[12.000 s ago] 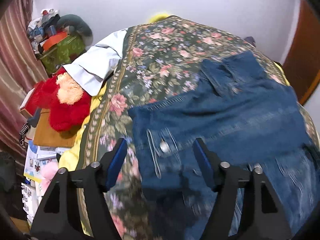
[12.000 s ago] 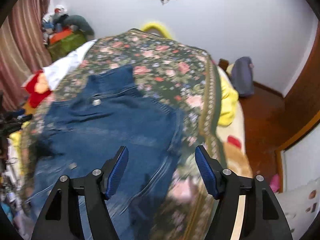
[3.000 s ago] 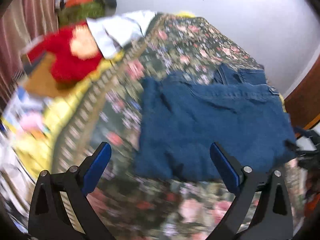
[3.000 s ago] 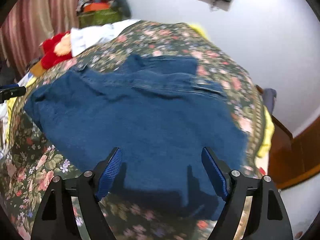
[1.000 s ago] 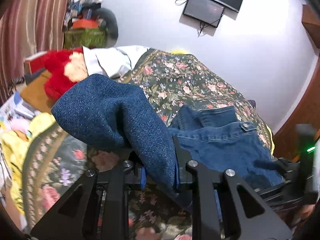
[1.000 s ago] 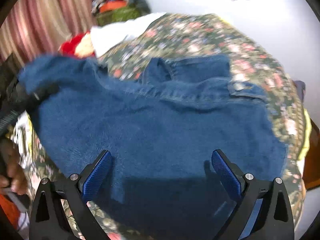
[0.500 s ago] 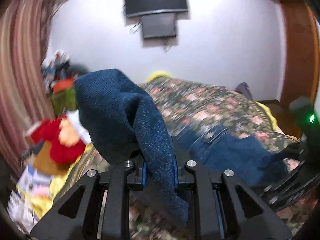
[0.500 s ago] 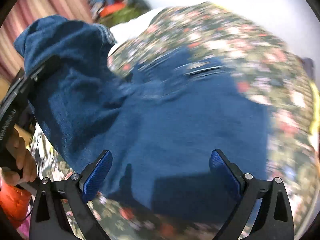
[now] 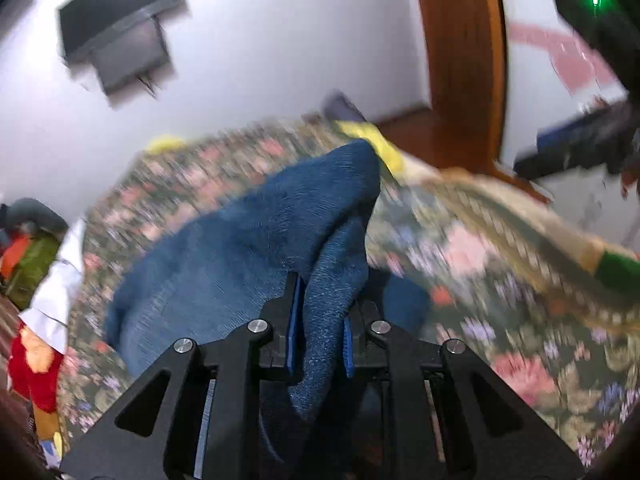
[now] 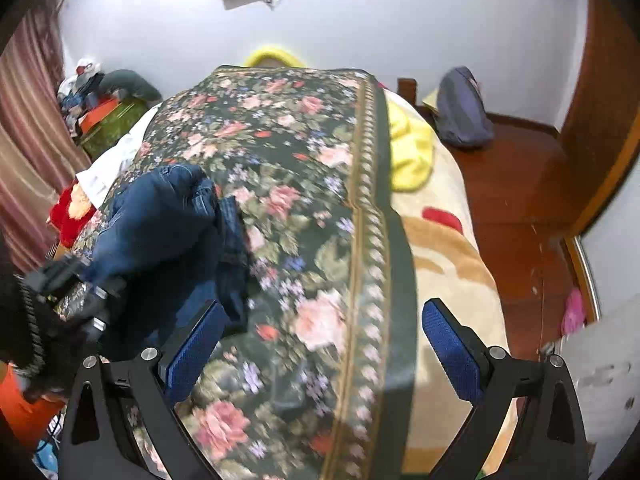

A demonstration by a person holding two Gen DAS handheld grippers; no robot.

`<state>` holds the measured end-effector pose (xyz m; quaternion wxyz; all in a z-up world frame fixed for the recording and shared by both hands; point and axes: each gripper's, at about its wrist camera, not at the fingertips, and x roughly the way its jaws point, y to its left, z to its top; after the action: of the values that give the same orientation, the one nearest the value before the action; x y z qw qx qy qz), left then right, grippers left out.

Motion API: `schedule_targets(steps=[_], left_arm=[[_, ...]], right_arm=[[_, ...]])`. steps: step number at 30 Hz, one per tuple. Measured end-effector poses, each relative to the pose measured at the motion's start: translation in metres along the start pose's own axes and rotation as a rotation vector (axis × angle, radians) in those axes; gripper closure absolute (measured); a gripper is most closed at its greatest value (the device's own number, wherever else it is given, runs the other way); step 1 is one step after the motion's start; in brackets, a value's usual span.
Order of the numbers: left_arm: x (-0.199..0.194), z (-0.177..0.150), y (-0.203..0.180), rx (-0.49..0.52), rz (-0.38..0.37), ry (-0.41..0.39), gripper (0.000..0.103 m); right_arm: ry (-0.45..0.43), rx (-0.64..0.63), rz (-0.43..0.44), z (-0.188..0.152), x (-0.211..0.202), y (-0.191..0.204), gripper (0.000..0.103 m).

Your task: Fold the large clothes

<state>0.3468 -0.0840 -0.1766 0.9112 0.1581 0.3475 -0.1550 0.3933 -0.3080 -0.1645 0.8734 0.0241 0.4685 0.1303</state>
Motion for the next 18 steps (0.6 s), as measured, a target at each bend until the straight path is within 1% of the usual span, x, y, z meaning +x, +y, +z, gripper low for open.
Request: schedule_targets(steps=[2, 4, 6, 8, 9, 10, 11, 12, 14, 15, 17, 18], left_arm=[[0.005, -0.006, 0.004, -0.044, -0.066, 0.060, 0.083], [0.005, -0.011, 0.013, -0.114, -0.130, 0.112, 0.081], [-0.002, -0.013, 0.023, -0.177, -0.165, 0.130, 0.079], [-0.014, -0.015, 0.034, -0.231, -0.209, 0.146, 0.073], [-0.019, -0.016, 0.036, -0.249, -0.232, 0.148, 0.061], [-0.026, -0.018, 0.040, -0.277, -0.273, 0.142, 0.048], [-0.037, -0.020, 0.042, -0.296, -0.305, 0.132, 0.045], [-0.048, -0.022, 0.043, -0.312, -0.338, 0.115, 0.043], [-0.063, -0.023, 0.047, -0.311, -0.331, 0.107, 0.043], [-0.071, -0.023, 0.049, -0.308, -0.306, 0.107, 0.043], [-0.085, -0.025, 0.058, -0.313, -0.239, 0.100, 0.043], [-0.091, -0.027, 0.064, -0.315, -0.206, 0.091, 0.041]], right_arm=[[0.007, -0.007, 0.005, -0.005, -0.001, 0.001, 0.004], [0.012, -0.035, 0.014, -0.007, -0.001, 0.010, 0.004], [0.006, -0.060, 0.023, -0.007, -0.002, 0.019, 0.004], [-0.017, -0.089, 0.050, -0.002, -0.007, 0.035, 0.004], [-0.029, -0.097, 0.066, 0.001, -0.009, 0.042, 0.004], [-0.038, -0.103, 0.087, 0.005, -0.011, 0.050, 0.004], [-0.043, -0.105, 0.102, 0.007, -0.011, 0.055, 0.004], [-0.053, -0.108, 0.132, 0.013, -0.012, 0.065, 0.004], [-0.059, -0.111, 0.172, 0.020, -0.012, 0.079, 0.004], [-0.055, -0.111, 0.204, 0.025, -0.009, 0.090, 0.004], [-0.043, -0.113, 0.239, 0.031, -0.004, 0.105, 0.004], [-0.033, -0.121, 0.257, 0.033, 0.002, 0.116, 0.004]])
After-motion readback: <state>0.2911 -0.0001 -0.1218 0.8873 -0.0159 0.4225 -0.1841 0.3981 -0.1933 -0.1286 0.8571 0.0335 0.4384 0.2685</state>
